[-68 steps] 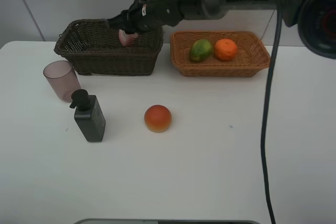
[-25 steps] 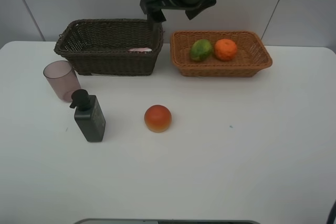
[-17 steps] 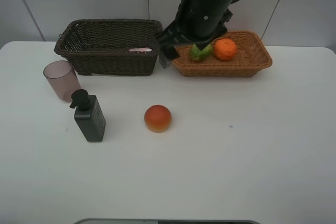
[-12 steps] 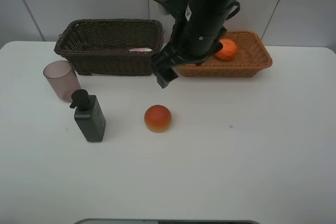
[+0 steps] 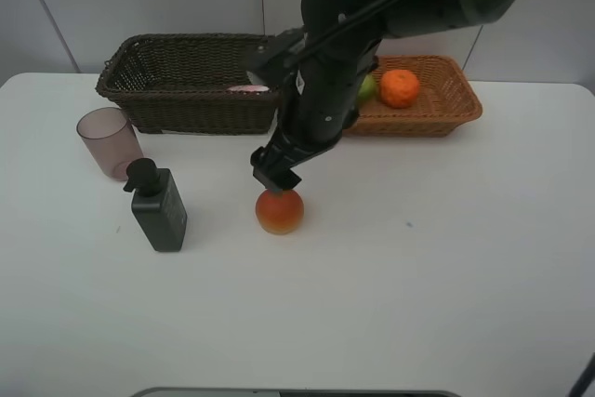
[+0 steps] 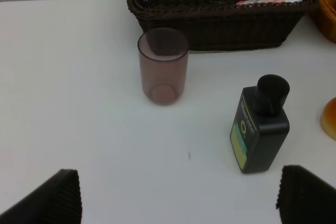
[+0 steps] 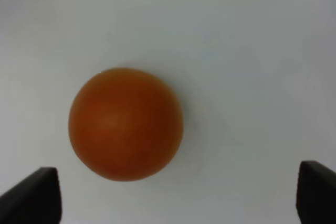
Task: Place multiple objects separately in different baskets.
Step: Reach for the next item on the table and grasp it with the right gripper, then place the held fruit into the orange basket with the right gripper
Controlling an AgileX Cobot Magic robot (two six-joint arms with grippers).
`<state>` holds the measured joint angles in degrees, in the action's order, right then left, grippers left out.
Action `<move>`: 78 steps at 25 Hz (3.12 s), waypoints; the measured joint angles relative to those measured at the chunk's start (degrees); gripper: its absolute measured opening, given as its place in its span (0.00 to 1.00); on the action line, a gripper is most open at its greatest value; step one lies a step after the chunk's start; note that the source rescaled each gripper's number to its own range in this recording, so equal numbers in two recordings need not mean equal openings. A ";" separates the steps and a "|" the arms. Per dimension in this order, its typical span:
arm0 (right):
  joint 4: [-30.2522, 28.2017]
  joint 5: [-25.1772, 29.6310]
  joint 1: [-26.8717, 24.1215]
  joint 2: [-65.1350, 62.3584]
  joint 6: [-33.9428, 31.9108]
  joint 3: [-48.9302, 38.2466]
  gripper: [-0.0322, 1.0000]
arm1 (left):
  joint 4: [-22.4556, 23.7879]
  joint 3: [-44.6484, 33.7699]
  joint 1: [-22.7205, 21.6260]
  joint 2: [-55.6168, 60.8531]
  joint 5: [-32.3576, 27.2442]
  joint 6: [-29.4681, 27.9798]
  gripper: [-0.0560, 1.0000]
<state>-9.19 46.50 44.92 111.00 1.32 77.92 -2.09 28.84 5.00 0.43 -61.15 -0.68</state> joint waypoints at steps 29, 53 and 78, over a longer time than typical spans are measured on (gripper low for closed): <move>8.33 -6.61 -0.64 13.63 18.64 1.17 0.90 | 0.00 0.00 0.00 0.00 0.00 0.00 0.97; 8.33 -7.72 -0.64 13.70 18.64 1.17 0.45 | 0.00 0.00 0.00 0.00 0.00 0.00 0.97; 8.33 -3.86 -1.29 7.04 17.20 1.51 0.45 | 0.00 0.00 0.00 0.00 0.00 0.00 0.97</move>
<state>-0.85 42.64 43.63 118.04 18.52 79.43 -2.09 28.84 5.00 0.43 -61.15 -0.68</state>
